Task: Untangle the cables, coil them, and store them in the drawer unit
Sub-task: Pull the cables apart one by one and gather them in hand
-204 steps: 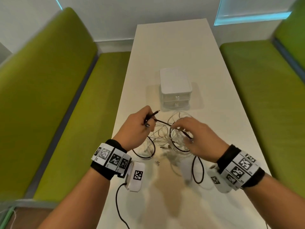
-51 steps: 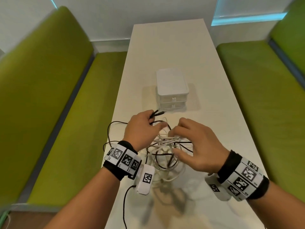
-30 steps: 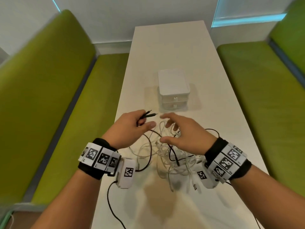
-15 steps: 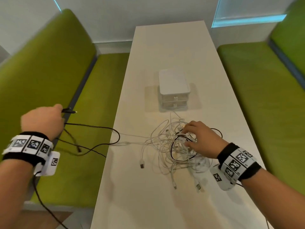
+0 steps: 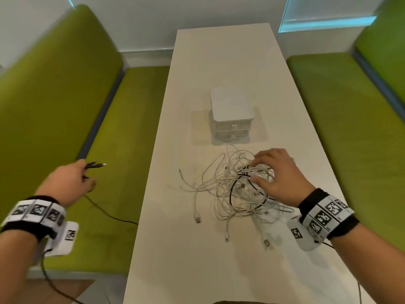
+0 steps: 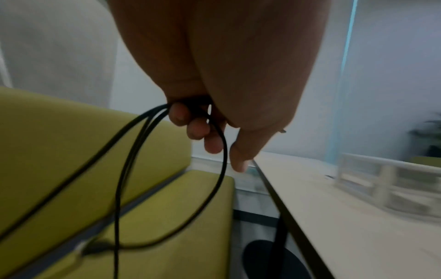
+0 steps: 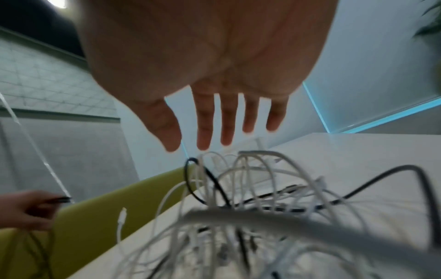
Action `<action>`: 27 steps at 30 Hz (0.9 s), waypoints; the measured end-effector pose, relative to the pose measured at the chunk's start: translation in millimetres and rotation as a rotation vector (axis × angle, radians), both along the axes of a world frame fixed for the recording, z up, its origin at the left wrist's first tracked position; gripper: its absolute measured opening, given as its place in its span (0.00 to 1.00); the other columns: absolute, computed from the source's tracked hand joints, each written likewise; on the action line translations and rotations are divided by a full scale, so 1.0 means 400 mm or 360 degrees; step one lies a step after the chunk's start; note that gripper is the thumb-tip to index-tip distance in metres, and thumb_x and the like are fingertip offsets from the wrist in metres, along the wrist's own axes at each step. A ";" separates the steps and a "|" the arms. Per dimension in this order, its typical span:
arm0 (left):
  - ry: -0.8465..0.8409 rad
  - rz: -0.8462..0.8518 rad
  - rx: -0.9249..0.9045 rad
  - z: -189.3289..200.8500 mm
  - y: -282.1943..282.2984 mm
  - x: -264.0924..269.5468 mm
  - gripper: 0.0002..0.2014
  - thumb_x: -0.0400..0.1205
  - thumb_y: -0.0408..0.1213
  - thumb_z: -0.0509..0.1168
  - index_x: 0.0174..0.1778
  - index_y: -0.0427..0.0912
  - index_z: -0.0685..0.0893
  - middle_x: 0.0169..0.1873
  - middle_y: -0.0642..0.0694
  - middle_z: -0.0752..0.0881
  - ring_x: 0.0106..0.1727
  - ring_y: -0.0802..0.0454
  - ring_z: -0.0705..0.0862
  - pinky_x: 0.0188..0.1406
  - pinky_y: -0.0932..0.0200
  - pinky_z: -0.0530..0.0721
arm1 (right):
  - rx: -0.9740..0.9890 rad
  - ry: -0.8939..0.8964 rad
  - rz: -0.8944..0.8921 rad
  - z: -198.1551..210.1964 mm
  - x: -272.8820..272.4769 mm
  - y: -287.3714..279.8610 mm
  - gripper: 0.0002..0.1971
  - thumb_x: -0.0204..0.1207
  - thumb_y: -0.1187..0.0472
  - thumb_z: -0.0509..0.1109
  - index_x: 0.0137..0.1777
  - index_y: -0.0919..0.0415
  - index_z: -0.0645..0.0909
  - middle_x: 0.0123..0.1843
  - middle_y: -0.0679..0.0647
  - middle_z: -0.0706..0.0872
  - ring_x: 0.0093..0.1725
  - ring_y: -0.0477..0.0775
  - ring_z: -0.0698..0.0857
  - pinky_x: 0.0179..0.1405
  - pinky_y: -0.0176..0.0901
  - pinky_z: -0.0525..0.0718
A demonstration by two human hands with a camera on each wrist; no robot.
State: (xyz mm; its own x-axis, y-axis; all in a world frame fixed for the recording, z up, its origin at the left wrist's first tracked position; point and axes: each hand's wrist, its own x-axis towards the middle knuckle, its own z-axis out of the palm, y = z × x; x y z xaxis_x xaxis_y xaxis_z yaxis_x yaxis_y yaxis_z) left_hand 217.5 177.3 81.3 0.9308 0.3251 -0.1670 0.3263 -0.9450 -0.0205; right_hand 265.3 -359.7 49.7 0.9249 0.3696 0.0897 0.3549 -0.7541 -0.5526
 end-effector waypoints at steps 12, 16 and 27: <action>-0.0224 -0.0364 -0.1124 -0.047 -0.377 -0.003 0.11 0.87 0.39 0.62 0.40 0.46 0.69 0.31 0.49 0.78 0.28 0.51 0.74 0.27 0.52 0.72 | -0.0761 0.0397 0.0981 -0.084 -0.185 0.187 0.04 0.80 0.62 0.71 0.49 0.52 0.86 0.50 0.48 0.72 0.49 0.55 0.78 0.41 0.53 0.83; -0.0219 -0.0304 -0.1743 -0.078 -0.420 -0.047 0.15 0.87 0.51 0.56 0.43 0.43 0.74 0.30 0.50 0.72 0.31 0.52 0.69 0.34 0.47 0.69 | -0.0730 0.0437 0.0937 -0.078 -0.164 0.202 0.06 0.82 0.57 0.69 0.54 0.54 0.87 0.53 0.49 0.80 0.52 0.54 0.81 0.47 0.50 0.81; -0.0293 0.0097 -0.2972 -0.052 -0.618 -0.052 0.14 0.91 0.29 0.56 0.55 0.30 0.88 0.49 0.30 0.91 0.53 0.36 0.91 0.59 0.46 0.88 | 0.1037 0.0577 -0.0032 0.130 -0.075 0.280 0.05 0.73 0.67 0.82 0.46 0.62 0.89 0.38 0.60 0.93 0.37 0.59 0.92 0.41 0.48 0.91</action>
State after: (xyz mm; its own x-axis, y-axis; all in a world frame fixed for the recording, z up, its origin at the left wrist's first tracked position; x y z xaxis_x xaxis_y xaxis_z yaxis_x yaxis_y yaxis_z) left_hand 196.7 -70.0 60.6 0.9718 -0.1045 -0.2114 0.2336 0.3055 0.9231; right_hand 235.2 -247.6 101.6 0.9441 0.3285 -0.0270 0.0552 -0.2383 -0.9696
